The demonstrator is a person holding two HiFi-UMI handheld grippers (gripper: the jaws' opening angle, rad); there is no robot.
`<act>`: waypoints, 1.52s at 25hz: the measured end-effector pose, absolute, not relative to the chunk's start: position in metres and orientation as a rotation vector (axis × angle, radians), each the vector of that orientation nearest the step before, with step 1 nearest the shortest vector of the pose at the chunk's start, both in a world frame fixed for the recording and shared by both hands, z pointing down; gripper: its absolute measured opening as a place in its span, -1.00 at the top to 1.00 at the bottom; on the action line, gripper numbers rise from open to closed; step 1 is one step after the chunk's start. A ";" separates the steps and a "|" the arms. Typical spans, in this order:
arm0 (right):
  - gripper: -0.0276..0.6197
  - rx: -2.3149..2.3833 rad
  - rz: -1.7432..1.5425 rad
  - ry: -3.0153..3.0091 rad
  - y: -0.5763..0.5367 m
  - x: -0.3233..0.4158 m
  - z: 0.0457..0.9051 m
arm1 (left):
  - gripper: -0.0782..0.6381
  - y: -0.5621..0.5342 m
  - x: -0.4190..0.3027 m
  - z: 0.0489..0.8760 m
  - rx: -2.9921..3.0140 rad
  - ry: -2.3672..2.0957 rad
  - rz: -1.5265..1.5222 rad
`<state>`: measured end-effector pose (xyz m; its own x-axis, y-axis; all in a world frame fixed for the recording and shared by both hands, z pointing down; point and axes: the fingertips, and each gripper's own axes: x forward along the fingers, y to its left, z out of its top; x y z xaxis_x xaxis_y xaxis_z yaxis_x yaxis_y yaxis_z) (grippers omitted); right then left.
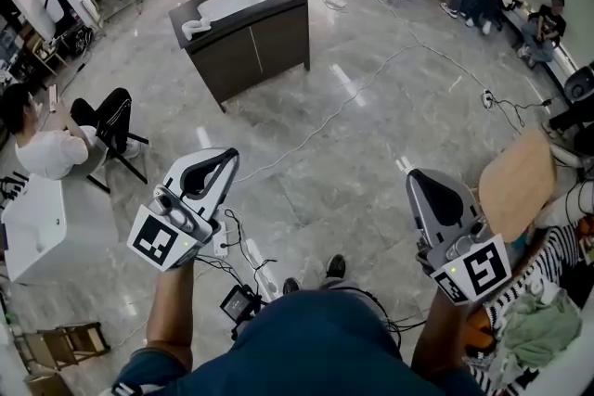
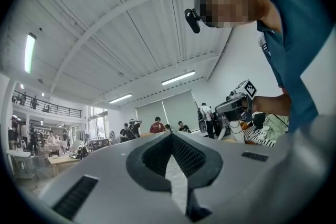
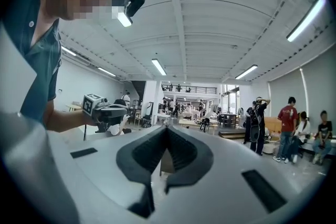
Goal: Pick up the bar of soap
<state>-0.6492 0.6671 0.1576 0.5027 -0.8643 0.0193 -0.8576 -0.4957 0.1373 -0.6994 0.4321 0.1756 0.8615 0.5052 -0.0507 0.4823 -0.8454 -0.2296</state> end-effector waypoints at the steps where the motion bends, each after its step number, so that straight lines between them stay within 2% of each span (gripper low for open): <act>1: 0.87 2.615 -0.080 -1.512 0.670 -0.639 0.159 | 0.78 0.435 -0.691 0.176 -2.827 -0.752 0.159; 19: 0.87 2.579 -0.116 -1.576 0.744 -0.462 0.157 | 0.78 0.536 -0.511 0.162 -2.778 -0.752 0.168; 38: 0.87 2.591 -0.070 -1.479 0.681 -0.266 0.161 | 0.78 0.480 -0.291 0.171 -2.817 -0.880 0.250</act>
<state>-0.2664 0.6812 0.1614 0.5106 -0.8590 0.0368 -0.8516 -0.4994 0.1592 -0.2909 0.4797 0.1714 0.8106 0.5758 -0.1062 0.5457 -0.8087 -0.2195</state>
